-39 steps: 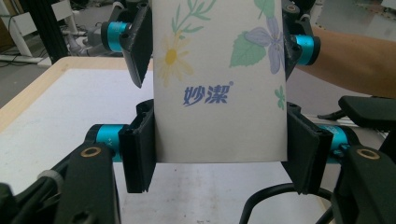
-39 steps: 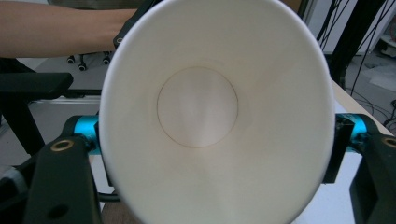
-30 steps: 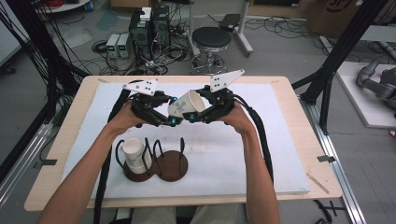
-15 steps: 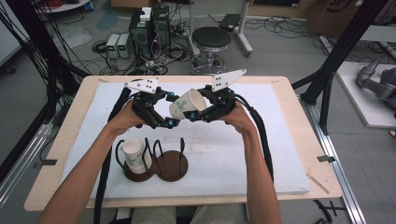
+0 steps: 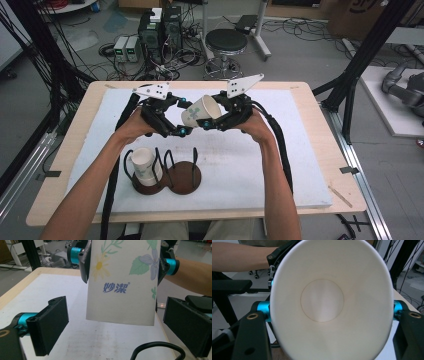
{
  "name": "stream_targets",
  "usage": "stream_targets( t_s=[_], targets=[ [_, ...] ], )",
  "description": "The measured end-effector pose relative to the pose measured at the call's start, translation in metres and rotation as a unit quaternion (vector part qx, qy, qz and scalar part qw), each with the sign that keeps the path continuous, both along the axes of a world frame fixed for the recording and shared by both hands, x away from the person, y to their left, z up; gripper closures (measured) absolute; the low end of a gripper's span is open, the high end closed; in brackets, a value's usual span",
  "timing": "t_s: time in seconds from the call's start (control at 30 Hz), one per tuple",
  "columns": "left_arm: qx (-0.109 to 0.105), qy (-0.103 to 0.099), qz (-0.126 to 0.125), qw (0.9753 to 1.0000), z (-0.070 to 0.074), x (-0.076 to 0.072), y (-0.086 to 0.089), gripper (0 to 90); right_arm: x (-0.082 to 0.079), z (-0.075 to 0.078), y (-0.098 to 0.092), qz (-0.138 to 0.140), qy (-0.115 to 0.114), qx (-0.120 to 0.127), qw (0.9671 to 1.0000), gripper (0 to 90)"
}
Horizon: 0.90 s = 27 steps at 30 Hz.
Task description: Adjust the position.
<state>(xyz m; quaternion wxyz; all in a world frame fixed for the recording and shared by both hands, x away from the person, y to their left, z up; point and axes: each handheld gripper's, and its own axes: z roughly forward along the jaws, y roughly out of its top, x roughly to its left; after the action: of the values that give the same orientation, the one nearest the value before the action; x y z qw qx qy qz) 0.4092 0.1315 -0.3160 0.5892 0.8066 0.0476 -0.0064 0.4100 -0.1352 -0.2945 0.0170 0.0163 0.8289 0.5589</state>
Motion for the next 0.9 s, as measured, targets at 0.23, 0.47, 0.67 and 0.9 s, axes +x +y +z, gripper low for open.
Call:
stream_targets(
  t_s=[0.23, 0.47, 0.67, 0.9],
  targets=[
    [0.002, -0.001, 0.006, 1.0000, 0.002, -0.001, 0.000, 6.1, 0.000, 0.001, -0.001, -0.003, -0.003, -0.001, 1.0000, 31.0],
    [0.012, -0.006, 0.034, 0.9993, 0.005, 0.000, 0.009, 6.1, 0.001, 0.002, -0.004, -0.018, -0.002, -0.011, 0.9998, 30.9],
    [0.019, -0.003, 0.063, 0.9979, 0.005, 0.001, 0.019, 6.1, 0.003, 0.002, -0.008, -0.040, -0.003, -0.028, 0.9988, 30.9],
    [0.024, -0.003, 0.092, 0.9955, 0.006, 0.001, 0.030, 6.1, 0.005, 0.003, -0.011, -0.063, -0.005, -0.045, 0.9970, 30.9]
  ],
)
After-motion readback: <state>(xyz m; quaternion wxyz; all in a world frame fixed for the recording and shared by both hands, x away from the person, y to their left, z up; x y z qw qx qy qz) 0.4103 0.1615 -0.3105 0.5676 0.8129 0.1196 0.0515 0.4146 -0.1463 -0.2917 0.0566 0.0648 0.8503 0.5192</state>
